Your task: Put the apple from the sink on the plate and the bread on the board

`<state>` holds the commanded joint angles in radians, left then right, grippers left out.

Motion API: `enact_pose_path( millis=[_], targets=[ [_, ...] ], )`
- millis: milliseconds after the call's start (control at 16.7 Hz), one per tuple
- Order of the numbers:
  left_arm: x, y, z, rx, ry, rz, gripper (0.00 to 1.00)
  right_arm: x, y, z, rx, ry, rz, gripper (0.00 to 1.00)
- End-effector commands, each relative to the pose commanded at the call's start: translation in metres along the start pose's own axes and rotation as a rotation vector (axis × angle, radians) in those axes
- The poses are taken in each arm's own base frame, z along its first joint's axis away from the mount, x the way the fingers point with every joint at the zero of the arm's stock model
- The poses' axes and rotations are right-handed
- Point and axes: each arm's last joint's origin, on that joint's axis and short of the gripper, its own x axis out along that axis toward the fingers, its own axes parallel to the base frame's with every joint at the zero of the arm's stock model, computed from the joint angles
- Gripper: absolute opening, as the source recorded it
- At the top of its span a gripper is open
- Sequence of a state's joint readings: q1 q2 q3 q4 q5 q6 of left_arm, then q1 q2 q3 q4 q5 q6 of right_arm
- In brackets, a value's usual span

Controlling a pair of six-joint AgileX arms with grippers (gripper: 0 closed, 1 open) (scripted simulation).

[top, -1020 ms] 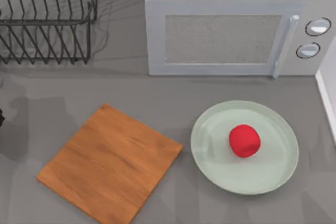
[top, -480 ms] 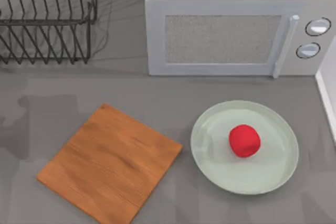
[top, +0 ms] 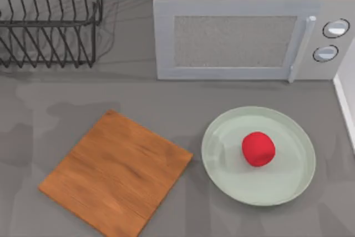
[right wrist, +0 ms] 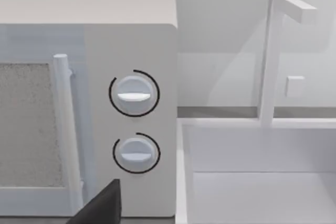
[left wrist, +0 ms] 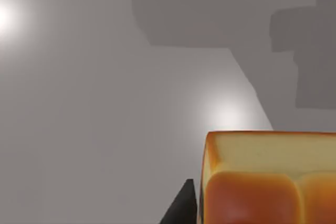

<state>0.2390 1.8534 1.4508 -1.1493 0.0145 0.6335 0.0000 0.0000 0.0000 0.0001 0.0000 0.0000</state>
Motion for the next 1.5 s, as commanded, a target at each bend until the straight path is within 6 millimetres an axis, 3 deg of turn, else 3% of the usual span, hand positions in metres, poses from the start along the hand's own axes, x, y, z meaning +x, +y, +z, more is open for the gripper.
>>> enact_pose_path(
  millis=[360,600,1020,1500],
  targets=[
    [0.003,0.000,0.000,-0.026,0.005,-0.001,0.00,0.000,0.000,0.000,0.000,0.000,0.000,1.00],
    [0.012,-0.004,0.002,-0.192,0.016,0.004,0.00,0.000,0.000,0.000,0.000,0.000,0.000,1.00],
    [0.039,-0.035,0.014,-0.764,0.066,0.027,0.00,0.000,0.000,0.000,0.000,0.000,0.000,1.00],
    [0.067,-0.110,0.028,-1.474,0.149,0.113,0.00,0.000,0.000,0.000,0.000,0.000,0.000,1.00]
  ],
)
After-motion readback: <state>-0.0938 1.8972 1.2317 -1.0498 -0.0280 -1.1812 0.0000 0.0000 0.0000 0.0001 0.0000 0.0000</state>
